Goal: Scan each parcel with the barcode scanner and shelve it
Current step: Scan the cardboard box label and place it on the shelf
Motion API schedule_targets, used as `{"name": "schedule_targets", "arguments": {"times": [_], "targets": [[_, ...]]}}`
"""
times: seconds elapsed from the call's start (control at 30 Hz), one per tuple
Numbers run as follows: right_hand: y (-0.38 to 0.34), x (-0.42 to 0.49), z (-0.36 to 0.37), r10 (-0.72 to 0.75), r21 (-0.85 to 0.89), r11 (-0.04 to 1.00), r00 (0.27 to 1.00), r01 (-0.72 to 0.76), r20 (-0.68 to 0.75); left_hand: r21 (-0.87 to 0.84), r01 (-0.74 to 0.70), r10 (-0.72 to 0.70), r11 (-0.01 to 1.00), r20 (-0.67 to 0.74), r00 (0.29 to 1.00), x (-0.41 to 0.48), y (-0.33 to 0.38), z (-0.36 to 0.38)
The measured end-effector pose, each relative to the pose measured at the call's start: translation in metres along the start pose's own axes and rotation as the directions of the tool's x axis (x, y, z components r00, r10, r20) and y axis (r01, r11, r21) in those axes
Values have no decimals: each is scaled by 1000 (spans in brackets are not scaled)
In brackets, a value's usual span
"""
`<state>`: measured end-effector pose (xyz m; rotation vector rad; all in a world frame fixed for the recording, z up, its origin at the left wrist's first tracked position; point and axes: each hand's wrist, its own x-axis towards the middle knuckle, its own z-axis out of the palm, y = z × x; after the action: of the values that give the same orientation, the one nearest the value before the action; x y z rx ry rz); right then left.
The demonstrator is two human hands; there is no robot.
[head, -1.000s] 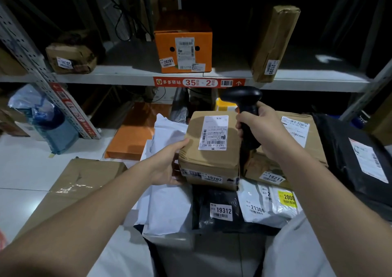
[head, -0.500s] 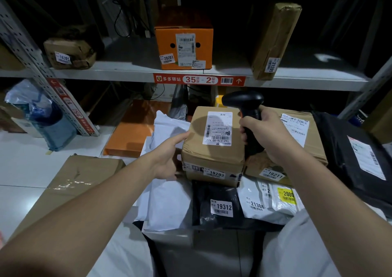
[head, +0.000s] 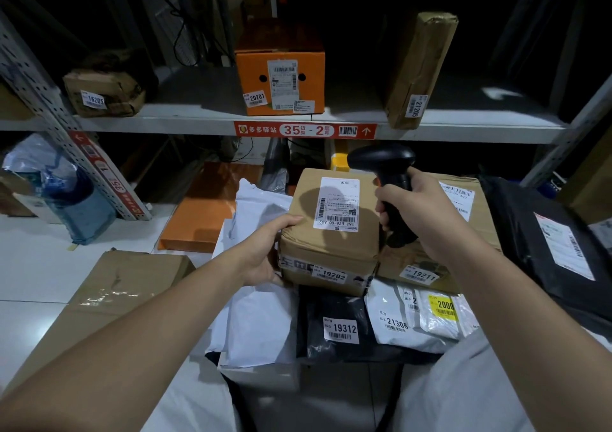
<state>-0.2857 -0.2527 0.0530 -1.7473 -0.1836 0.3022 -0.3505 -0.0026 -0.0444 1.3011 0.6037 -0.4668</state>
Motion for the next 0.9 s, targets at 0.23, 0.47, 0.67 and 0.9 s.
{"name": "schedule_targets", "arguments": {"times": [0.23,0.47,0.67,0.9], "targets": [[1,-5,-3,16,3,1000,1000,-16,8,53,-73,78,996,-93,993,-7,7,-3],[-2,-6,-4,-8,-42,999,998,11,65,74,-118,132,990,-246,960,-17,32,-19],[3,-6,-5,-25,-200,978,992,50,126,100,-179,202,979,-314,928,-19,47,-31],[4,-13,-1,-54,-289,950,972,120,227,125,-187,220,974,-352,910,-24,55,-40]]}}
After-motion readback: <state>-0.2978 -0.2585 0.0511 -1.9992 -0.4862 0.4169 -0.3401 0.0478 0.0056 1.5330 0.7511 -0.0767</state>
